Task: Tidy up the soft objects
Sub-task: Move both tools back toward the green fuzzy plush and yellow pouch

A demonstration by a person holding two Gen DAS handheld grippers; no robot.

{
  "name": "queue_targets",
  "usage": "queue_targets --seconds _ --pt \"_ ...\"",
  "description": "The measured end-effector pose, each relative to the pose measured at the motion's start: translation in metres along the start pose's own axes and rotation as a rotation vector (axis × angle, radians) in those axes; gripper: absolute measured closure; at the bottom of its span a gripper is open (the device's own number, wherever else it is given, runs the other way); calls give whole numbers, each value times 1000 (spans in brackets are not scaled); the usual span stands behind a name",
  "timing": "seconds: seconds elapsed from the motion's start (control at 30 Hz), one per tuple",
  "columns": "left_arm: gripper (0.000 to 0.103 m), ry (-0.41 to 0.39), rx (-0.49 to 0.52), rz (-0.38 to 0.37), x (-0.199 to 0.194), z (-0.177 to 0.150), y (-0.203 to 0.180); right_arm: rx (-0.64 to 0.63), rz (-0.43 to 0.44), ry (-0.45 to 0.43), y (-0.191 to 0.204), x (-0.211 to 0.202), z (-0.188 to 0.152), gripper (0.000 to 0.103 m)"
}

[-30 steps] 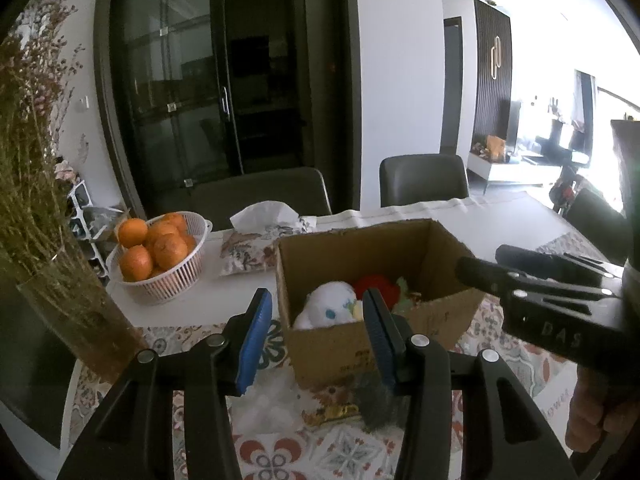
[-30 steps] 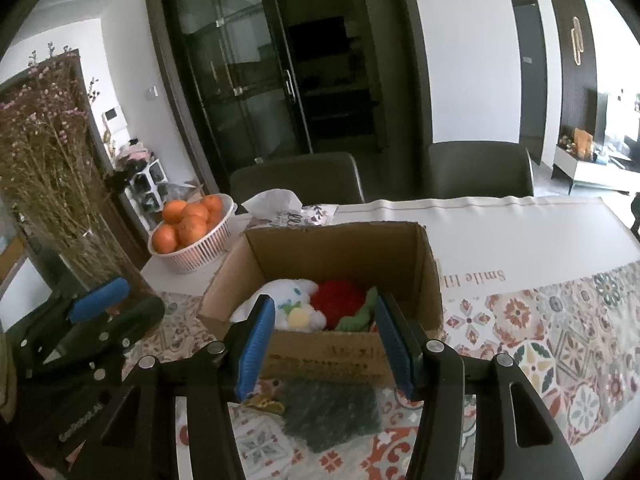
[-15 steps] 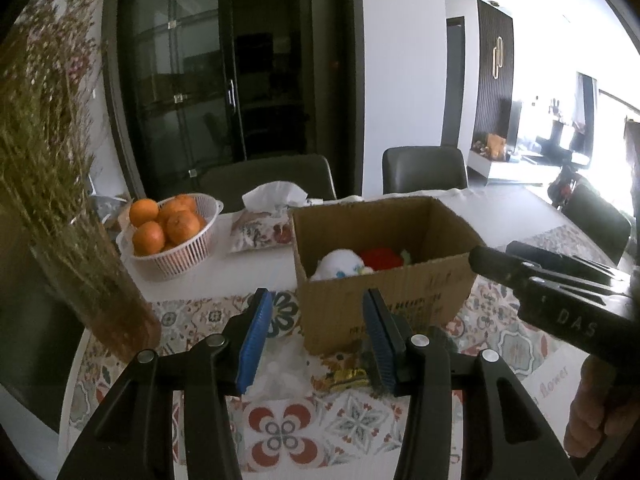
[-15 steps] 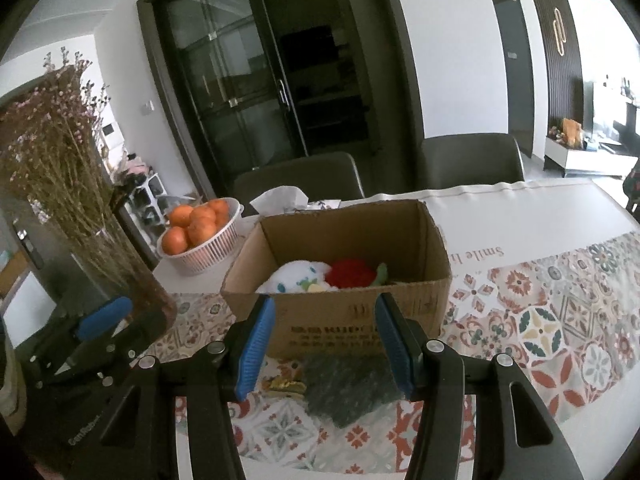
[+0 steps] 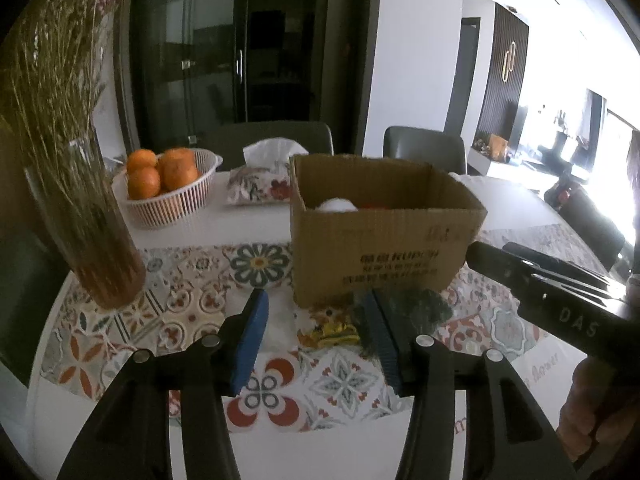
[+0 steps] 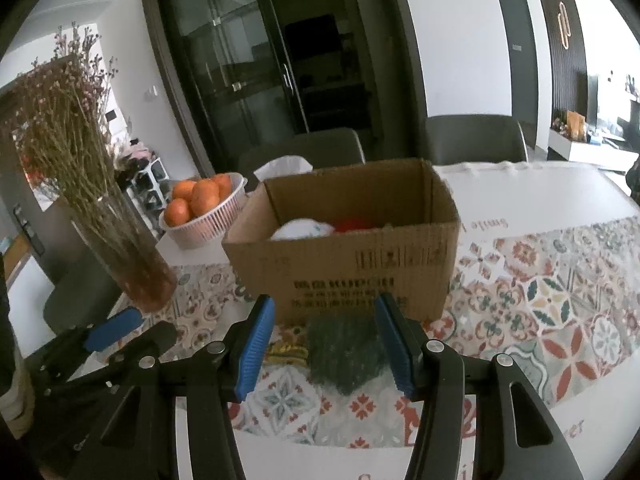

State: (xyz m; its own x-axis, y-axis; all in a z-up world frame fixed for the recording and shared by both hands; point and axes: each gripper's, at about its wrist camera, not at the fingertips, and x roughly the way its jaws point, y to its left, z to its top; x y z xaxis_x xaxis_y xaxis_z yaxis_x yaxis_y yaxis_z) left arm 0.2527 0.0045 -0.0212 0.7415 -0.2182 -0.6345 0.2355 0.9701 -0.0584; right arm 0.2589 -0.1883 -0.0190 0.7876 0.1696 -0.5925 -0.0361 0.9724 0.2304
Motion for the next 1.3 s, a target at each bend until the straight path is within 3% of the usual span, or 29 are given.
queue_targets --seconds 0.63,1.3 --pt "45 47 40 4 35 -37 -7 84 25 126 -26 40 -48 49" --pt "37 104 58 -41 88 -58 -8 206 41 223 -53 86 -75 49"
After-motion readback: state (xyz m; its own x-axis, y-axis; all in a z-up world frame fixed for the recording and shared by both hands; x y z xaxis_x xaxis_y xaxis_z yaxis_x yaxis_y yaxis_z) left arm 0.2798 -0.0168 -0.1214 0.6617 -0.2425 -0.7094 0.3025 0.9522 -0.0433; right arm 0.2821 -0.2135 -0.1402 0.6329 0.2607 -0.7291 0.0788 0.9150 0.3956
